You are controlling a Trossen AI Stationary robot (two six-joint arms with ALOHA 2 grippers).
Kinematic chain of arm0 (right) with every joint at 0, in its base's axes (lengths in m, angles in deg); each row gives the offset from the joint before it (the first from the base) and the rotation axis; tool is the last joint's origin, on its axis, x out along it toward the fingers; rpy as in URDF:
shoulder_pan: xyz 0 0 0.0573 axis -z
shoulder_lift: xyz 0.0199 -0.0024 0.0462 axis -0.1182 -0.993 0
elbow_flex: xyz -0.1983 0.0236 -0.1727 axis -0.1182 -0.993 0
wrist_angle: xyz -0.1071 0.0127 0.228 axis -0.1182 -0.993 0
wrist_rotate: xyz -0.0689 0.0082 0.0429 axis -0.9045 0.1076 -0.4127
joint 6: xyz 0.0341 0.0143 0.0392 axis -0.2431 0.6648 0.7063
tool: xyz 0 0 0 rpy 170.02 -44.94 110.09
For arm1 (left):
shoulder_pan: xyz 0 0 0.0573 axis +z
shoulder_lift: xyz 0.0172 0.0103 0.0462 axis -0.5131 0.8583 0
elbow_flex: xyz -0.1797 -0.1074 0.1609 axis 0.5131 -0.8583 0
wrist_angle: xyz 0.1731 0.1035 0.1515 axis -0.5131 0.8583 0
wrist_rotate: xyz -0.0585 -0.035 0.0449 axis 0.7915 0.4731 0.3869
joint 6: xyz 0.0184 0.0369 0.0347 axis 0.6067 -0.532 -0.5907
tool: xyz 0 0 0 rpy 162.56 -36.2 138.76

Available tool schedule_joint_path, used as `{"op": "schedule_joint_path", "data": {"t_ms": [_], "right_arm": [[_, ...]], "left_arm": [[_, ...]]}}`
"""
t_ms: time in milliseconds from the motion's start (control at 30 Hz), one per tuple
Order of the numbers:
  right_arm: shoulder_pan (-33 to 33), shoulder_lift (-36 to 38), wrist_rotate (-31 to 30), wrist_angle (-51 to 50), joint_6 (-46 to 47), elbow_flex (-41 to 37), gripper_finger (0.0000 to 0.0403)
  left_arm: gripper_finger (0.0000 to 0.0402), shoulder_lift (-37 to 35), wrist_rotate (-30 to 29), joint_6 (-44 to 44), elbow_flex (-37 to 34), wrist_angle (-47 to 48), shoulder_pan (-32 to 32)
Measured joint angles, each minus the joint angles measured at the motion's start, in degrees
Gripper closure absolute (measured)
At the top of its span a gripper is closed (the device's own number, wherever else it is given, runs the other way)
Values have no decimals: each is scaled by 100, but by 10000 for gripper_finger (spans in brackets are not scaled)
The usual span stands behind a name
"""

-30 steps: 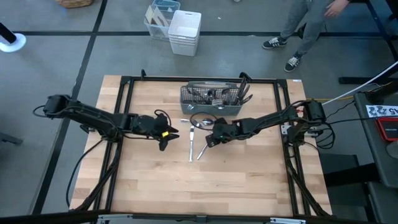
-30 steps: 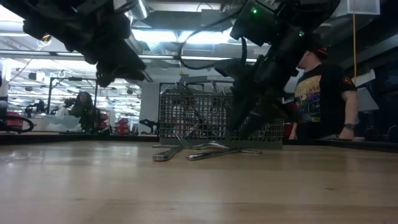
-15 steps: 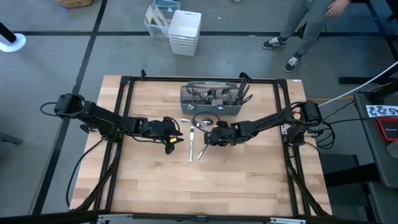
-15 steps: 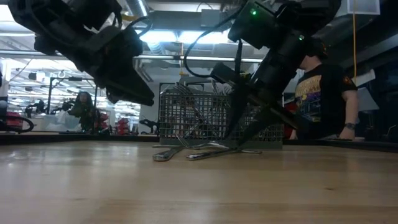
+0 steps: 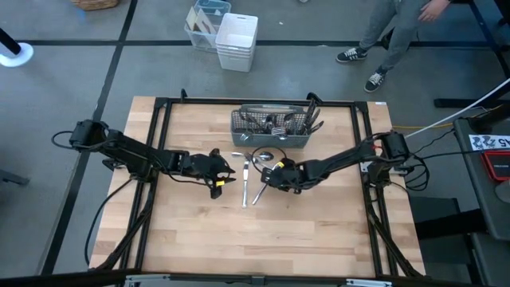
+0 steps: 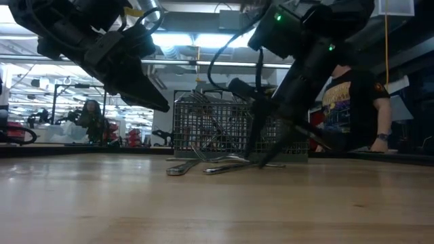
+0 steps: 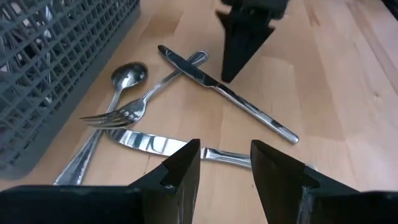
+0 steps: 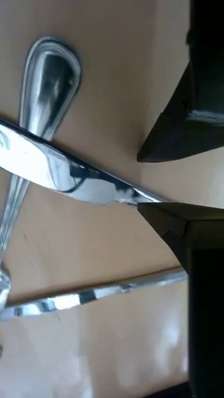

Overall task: Sort silverware
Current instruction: Put the knife into the silverware rack

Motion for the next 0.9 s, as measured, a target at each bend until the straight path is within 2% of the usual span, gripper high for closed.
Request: {"op": "schedule_joint_path", "data": {"t_ms": [367, 667, 900], "right_arm": [[0, -156, -265, 105, 21, 255, 288], [90, -568, -73, -1655, 126, 1249, 288], [87, -843, -56, -1896, 123, 1690, 288]], "left_arm": [[269, 0, 0, -84, 0, 3, 0], [269, 0, 0, -149, -2, 27, 0], [269, 0, 0, -147, -2, 29, 0]]}}
